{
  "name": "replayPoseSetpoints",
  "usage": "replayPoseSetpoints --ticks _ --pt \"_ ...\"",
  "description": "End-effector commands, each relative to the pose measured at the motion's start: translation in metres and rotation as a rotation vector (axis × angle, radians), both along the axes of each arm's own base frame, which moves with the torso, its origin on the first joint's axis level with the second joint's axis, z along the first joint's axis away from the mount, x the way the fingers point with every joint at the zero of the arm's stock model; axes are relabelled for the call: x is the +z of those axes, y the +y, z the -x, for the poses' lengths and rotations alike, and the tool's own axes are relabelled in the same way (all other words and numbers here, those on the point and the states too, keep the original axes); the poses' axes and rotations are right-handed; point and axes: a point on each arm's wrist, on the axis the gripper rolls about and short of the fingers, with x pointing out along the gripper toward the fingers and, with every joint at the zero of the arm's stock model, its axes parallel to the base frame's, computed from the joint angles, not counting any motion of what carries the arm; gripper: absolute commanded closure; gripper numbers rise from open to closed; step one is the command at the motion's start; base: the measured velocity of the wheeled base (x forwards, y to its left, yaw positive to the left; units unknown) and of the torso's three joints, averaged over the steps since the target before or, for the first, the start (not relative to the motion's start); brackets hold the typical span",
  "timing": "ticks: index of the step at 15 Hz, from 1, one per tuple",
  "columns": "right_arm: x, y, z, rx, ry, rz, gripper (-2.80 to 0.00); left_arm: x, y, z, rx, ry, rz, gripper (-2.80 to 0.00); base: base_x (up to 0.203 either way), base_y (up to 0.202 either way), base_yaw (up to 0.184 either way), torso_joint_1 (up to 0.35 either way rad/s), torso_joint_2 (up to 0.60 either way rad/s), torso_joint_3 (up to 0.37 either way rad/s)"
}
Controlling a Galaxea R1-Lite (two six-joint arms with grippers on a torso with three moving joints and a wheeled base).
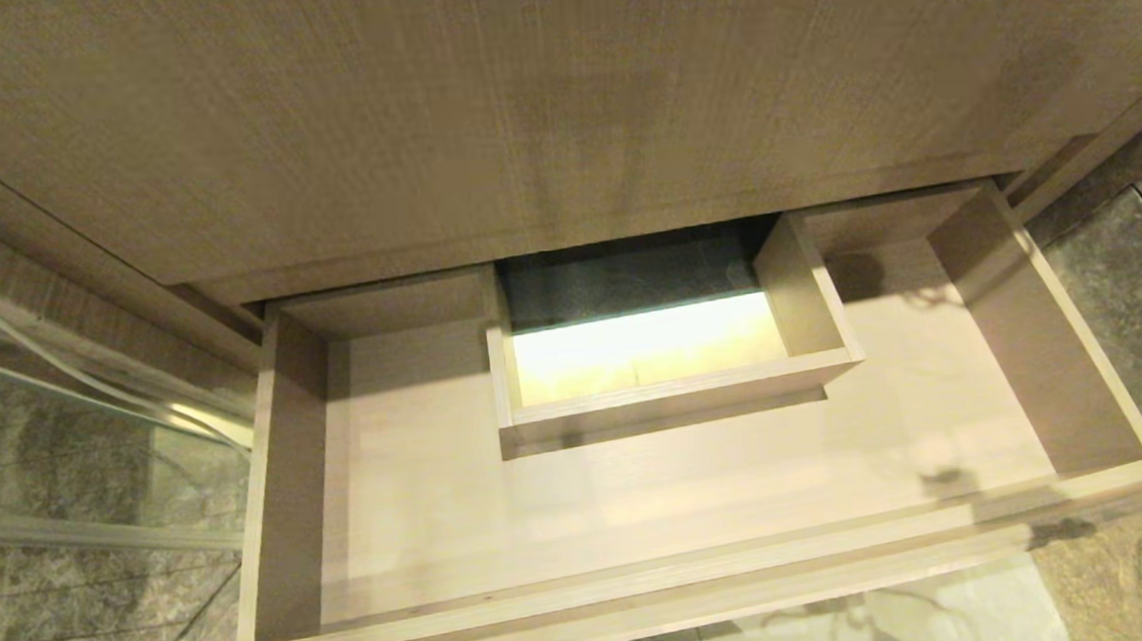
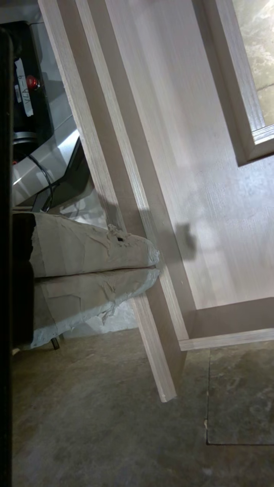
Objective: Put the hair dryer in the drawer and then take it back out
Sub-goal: Pick up the hairdryer
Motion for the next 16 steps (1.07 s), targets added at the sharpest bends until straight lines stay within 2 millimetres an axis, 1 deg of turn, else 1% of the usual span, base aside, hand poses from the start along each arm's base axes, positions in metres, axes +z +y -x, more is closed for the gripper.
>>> replayPoseSetpoints --ticks 1,3,4,5,7,9,10,13,14,16 --pt "-0.006 0.001 0.005 0.004 0.022 -0.006 0.00 0.000 0.000 0.000 0.000 0.001 0.000 0.00 0.000 0.000 0.000 0.000 0.00 0.000" --pt "-0.007 0.003 0.015 0.012 0.037 -0.007 0.00 0.000 0.000 0.000 0.000 0.001 0.000 0.00 0.000 0.000 0.000 0.000 0.00 0.000" --pt "-0.009 0.004 0.024 0.015 0.062 -0.001 0.00 0.000 0.000 0.000 0.000 0.002 0.000 0.00 0.000 0.000 0.000 0.000 0.00 0.000" --pt "-0.006 0.006 0.029 0.024 0.073 0.002 0.00 0.000 0.000 0.000 0.000 0.001 0.000 0.00 0.000 0.000 0.000 0.000 0.00 0.000" --pt "-0.004 0.007 0.033 0.022 0.054 0.011 0.00 0.000 0.000 0.000 0.000 0.001 0.000 0.00 0.000 0.000 0.000 0.000 0.00 0.000" --pt "0.007 0.008 0.048 -0.013 -0.013 0.070 0.00 0.000 0.000 0.000 0.000 0.001 0.000 0.00 0.000 0.000 0.000 0.000 0.00 0.000" --pt "0.010 0.008 0.053 -0.003 -0.032 0.105 0.00 0.000 0.000 0.000 0.000 0.001 0.000 0.00 0.000 0.000 0.000 0.000 0.00 0.000" --pt "0.017 0.012 0.077 0.018 -0.140 0.182 0.00 0.000 0.000 0.000 0.000 0.000 0.000 0.00 0.000 0.000 0.000 0.000 0.00 0.000" --pt "0.020 0.013 0.082 0.017 -0.194 0.194 0.00 0.000 0.000 0.000 0.000 0.000 0.000 0.00 0.000 0.000 0.000 0.000 0.00 0.000" --pt "0.026 0.013 0.083 0.019 -0.263 0.211 0.00 0.000 0.000 0.000 0.000 0.000 0.000 0.00 0.000 0.000 0.000 0.000 0.00 0.000"
